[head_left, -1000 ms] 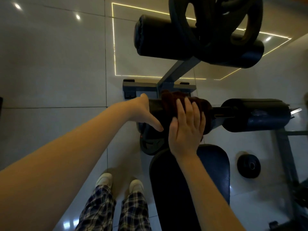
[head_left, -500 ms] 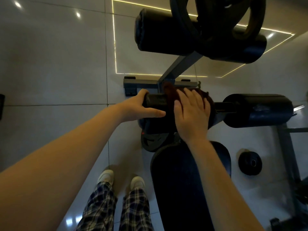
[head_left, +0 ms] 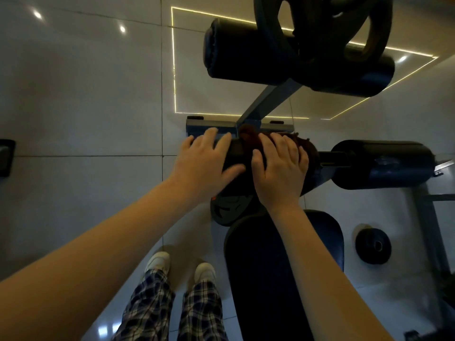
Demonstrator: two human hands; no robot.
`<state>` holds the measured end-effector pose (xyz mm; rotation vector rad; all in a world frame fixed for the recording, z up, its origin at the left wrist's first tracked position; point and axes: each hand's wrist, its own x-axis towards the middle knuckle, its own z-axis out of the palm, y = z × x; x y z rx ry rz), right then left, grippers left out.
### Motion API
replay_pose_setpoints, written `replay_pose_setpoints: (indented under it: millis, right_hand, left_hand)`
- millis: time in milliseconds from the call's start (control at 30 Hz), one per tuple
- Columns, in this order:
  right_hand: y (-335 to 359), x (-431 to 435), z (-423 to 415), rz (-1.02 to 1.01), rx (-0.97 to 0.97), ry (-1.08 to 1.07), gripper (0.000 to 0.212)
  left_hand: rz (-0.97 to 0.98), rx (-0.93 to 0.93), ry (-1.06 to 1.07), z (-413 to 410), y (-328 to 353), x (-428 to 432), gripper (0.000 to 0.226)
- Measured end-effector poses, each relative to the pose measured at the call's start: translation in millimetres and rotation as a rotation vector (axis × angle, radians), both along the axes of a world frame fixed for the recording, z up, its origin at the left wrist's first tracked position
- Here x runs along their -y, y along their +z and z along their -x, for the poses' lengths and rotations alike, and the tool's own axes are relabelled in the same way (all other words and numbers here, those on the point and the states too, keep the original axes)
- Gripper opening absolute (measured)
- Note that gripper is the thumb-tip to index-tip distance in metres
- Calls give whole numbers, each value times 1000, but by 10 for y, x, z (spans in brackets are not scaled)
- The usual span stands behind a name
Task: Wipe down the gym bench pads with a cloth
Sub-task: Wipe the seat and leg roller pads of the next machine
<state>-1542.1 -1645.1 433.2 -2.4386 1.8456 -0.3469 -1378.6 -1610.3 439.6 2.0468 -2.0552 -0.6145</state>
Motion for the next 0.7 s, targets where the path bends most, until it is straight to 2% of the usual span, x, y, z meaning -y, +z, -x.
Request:
replay_pose_setpoints:
  millis: [100, 167, 233, 367, 567, 700]
  right_hand:
    - [15, -8, 1, -20, 16, -1, 53]
    - [28, 1, -2, -57, 15, -6, 56]
    - [46, 12, -30, -82, -3, -5, 60]
    - [6, -101, -19, -49, -1, 7, 58]
    - [-187, -560, 76, 77, -14, 89, 49]
    - [-121, -288, -18, 119, 6, 181, 46]
  left_hand:
    - [10, 275, -147, 55, -24, -274, 118]
    - [38, 325, -102, 109, -133, -340, 134]
    - [66, 346, -46, 186, -203, -286, 130]
    - [70, 435, 26, 329, -132, -186, 99]
    - [-34, 435, -16, 367, -36, -92, 101]
    - [-34, 330, 51, 375, -47, -70, 103]
